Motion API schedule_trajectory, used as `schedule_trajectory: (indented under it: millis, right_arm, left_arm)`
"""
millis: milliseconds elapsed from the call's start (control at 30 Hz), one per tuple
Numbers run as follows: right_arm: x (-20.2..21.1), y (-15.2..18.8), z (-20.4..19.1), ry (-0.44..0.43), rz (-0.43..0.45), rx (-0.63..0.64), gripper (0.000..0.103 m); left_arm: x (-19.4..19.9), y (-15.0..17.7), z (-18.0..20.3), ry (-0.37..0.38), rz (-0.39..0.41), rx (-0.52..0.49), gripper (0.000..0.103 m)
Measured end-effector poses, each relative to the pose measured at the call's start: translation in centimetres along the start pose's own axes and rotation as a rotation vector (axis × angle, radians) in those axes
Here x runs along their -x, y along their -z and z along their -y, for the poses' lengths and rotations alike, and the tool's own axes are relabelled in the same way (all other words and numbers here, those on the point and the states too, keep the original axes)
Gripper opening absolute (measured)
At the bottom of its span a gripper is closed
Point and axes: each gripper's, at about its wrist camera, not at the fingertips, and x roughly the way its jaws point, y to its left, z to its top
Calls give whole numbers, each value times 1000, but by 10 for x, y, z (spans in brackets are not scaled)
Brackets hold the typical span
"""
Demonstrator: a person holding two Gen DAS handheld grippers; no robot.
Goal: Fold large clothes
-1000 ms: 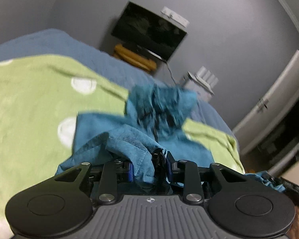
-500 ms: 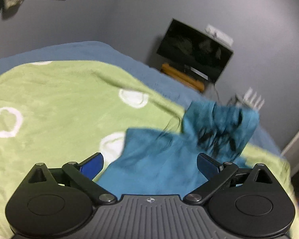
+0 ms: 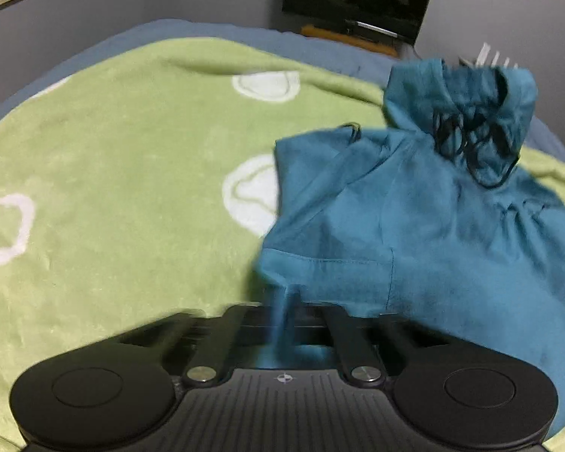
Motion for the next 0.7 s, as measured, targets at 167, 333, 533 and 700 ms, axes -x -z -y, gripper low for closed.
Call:
schedule_trajectory:
  millis: [167, 333, 533, 700]
  right_arm:
    - [5, -11, -12, -32, 124, 96, 4]
    - [-3, -14, -25, 130, 169, 67, 4]
    - [6, 14, -31, 195, 130, 88, 41]
    - [70, 55, -30, 86, 198, -5, 83]
  left_arm:
    - [11, 3, 1, -29, 116, -9, 1]
    - [5, 13, -3, -53, 92, 49, 2]
    - [27, 23, 0, -126, 117, 75, 60]
    - [76, 45, 31, -76, 266, 15, 85]
